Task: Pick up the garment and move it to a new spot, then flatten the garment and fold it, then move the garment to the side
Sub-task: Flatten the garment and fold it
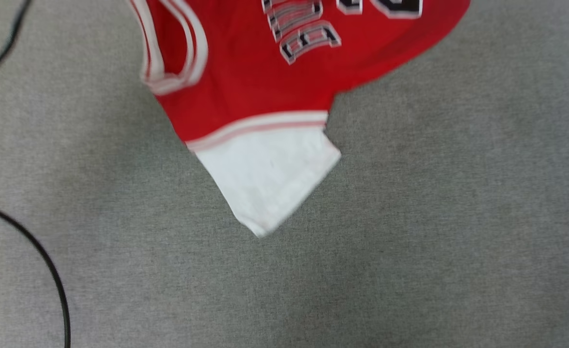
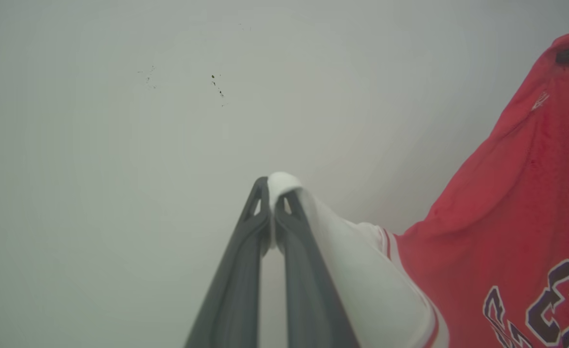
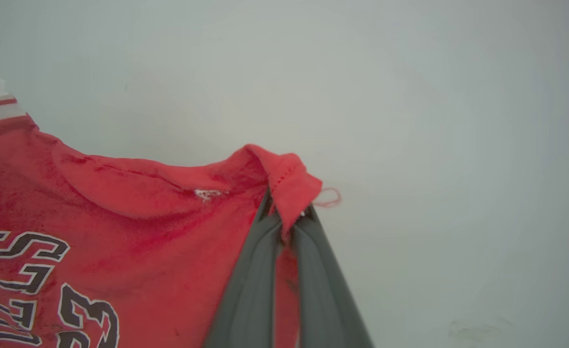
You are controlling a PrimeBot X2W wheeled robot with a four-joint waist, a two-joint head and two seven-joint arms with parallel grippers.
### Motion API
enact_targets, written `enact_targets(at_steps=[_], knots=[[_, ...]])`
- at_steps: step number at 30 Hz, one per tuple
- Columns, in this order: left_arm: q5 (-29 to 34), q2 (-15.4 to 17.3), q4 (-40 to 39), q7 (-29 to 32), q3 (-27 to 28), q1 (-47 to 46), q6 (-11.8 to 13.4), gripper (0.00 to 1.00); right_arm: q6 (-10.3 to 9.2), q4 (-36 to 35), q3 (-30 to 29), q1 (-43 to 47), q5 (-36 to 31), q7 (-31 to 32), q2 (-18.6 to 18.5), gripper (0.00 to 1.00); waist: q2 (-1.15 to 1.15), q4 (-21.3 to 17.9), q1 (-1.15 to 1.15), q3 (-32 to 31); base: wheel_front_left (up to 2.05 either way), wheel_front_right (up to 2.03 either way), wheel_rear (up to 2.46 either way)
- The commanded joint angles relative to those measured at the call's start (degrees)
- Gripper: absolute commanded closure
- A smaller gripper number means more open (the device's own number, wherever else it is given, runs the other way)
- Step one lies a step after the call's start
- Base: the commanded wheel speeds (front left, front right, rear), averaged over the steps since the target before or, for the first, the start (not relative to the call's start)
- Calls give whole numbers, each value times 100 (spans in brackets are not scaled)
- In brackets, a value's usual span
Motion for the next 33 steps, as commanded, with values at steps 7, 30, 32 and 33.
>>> enact_targets(at_steps=[7, 30, 32, 33], knots=[[308, -472, 1168, -85, -37, -1788, -499, 100, -5, 662, -314, -1278, -554, 43, 330, 100, 0, 118, -1, 652, 0, 0, 0], [383, -1303, 3881, -972, -265, -3666, -1185, 100, -5, 2416, 332, -2580, -856, -720, 971, 100, 0, 202, -1, 1203, 0, 0, 0], [330, -1277, 3983, -1081, -313, -3413, -1220, 100, -5, 2492, 465, -2376, -740, -832, 1008, 100, 0, 189, -1, 1166, 0, 0, 0], [281, -1263, 4014, -1139, -335, -3260, -1225, 100, -6, 2532, 534, -2254, -690, -875, 1028, 100, 0, 186, -1, 1140, 0, 0, 0]])
